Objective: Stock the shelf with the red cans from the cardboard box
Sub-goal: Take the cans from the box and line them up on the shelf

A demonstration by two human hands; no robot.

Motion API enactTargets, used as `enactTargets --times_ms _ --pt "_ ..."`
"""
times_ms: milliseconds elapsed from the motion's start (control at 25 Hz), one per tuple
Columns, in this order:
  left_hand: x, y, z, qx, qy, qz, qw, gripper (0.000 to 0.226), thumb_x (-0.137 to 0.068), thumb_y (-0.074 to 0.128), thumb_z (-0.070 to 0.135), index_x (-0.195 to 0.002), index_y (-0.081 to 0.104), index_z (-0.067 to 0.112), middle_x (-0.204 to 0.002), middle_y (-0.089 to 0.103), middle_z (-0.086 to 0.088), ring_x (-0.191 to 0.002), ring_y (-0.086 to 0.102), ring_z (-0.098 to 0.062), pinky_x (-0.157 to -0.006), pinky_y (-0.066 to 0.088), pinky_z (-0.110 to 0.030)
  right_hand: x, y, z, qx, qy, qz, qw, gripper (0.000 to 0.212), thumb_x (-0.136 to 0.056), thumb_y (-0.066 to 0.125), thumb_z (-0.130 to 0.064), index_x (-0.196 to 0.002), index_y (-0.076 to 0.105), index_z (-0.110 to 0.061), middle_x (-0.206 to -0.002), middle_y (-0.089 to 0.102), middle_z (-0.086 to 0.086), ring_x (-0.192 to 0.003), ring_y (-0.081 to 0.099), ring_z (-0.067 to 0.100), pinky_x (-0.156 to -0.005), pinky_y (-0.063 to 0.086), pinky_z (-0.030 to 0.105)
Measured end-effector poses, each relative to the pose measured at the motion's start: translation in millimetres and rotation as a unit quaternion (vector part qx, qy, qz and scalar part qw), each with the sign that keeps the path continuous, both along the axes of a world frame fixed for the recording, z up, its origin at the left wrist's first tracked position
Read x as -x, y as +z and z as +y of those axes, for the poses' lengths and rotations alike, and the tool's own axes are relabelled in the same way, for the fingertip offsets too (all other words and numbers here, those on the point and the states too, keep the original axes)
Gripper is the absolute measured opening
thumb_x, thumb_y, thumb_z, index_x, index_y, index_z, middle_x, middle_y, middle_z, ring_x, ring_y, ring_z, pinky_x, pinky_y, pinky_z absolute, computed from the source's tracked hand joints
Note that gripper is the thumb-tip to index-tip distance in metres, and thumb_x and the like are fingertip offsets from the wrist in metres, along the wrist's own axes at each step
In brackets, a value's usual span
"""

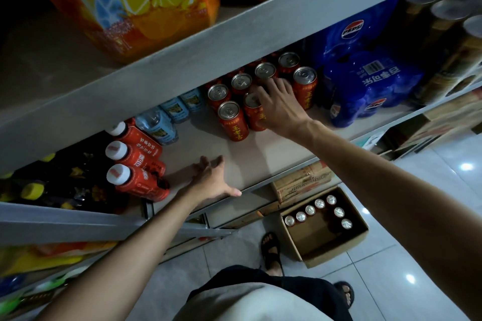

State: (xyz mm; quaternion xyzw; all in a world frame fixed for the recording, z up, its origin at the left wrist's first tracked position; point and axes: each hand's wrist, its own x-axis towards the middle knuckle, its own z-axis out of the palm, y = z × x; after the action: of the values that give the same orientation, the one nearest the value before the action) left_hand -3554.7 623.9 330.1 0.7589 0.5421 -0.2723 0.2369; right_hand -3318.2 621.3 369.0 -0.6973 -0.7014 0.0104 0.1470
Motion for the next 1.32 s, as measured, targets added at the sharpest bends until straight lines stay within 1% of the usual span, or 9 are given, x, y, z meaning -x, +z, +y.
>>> enactTargets --times_ms 160,240,320,480,600,840,1000,1160,1320 --pt "-39 15 -31 -0.083 -0.026 -0.162 0.983 0.081 -0.082 0.07 0.04 -0.15 0.031 0.019 -0.158 0.027 -0.011 -0.146 0.026 -0.029 -0.116 0.031 -0.043 -15 -13 -69 -0.083 -0.025 0.063 0.994 0.053 -0.081 0.066 -0.033 -0.13 0.051 -0.017 -0.131 0.047 0.008 -0.118 0.043 0.027 -0.101 0.039 0.043" --pt "-74 20 -59 -0.161 -0.098 -0.297 0.936 0.051 -0.085 0.069 0.026 -0.133 0.053 0.017 -0.139 0.052 -0.005 -0.128 0.051 -0.022 -0.103 0.045 -0.033 -33 -31 -116 -0.096 -0.063 0.106 0.988 0.037 -0.085 0.062 -0.026 -0.12 0.054 -0.018 -0.12 0.052 0.005 -0.108 0.046 0.022 -0.091 0.041 0.037" --pt "-111 20 -89 -0.143 -0.135 -0.366 0.91 0.029 -0.085 0.069 0.019 -0.113 0.064 0.019 -0.114 0.067 0.001 -0.101 0.064 -0.015 -0.085 0.051 -0.027 -54 -54 -164 -0.077 -0.12 0.168 0.975 0.026 -0.087 0.059 -0.017 -0.113 0.058 -0.016 -0.112 0.059 0.005 -0.102 0.051 0.022 -0.086 0.046 0.036" --pt "-172 -21 -138 0.126 -0.052 -0.287 0.948 0.022 -0.089 0.066 0.011 -0.11 0.065 0.005 -0.096 0.068 -0.006 -0.079 0.062 -0.018 -0.067 0.048 -0.021 -93 -106 -252 0.039 -0.253 0.244 0.935 0.025 -0.082 0.061 -0.004 -0.105 0.064 -0.014 -0.1 0.067 0.008 -0.085 0.064 0.026 -0.064 0.047 0.029" --pt "-196 -84 -162 0.314 0.13 -0.19 0.921 0.016 -0.096 0.058 0.015 -0.111 0.06 0.009 -0.095 0.065 -0.007 -0.071 0.063 -0.016 -0.056 0.051 -0.022 -109 -167 -305 0.143 -0.282 0.269 0.91 0.02 -0.082 0.061 -0.009 -0.101 0.065 -0.015 -0.096 0.068 0.008 -0.083 0.065 0.03 -0.064 0.048 0.031" --pt "-209 -287 -178 0.25 0.213 -0.07 0.942 0.013 -0.095 0.053 0.006 -0.107 0.05 0.01 -0.076 0.052 -0.006 -0.059 0.049 -0.015 -0.052 0.037 -0.025 -95 -363 -346 0.342 -0.249 0.276 0.863 0.023 -0.085 0.059 -0.02 -0.107 0.06 -0.015 -0.104 0.059 0.004 -0.088 0.063 0.028 -0.072 0.052 0.039" --pt "-196 -461 -172 0.237 0.327 -0.039 0.914 0.037 -0.099 0.05 0.022 -0.133 0.041 0.013 -0.119 0.054 -0.013 -0.101 0.063 -0.033 -0.072 0.054 -0.035 -72 -534 -336 0.369 -0.234 0.257 0.862 0.047 -0.084 0.064 -0.015 -0.129 0.049 -0.015 -0.118 0.05 0.003 -0.099 0.058 0.025 -0.073 0.052 0.034" --pt "-172 -598 -167 0.199 0.39 -0.007 0.899 0.055 -0.102 0.043 0.036 -0.15 0.029 0.013 -0.142 0.044 -0.017 -0.126 0.049 -0.037 -0.104 0.045 -0.046 -39 -676 -294 0.337 -0.179 0.242 0.892 0.056 -0.092 0.052 -0.016 -0.144 0.032 -0.015 -0.143 0.036 0.004 -0.11 0.055 0.028 -0.081 0.054 0.04" --pt "-154 -676 -159 0.136 0.392 -0.012 0.91 0.047 -0.1 0.048 0.023 -0.143 0.036 0.012 -0.14 0.049 -0.02 -0.123 0.054 -0.039 -0.091 0.052 -0.046 -27 -771 -234 0.307 -0.131 0.207 0.92 0.058 -0.093 0.04 -0.012 -0.149 0.028 -0.014 -0.152 0.031 0.003 -0.11 0.056 0.029 -0.073 0.054 0.041"
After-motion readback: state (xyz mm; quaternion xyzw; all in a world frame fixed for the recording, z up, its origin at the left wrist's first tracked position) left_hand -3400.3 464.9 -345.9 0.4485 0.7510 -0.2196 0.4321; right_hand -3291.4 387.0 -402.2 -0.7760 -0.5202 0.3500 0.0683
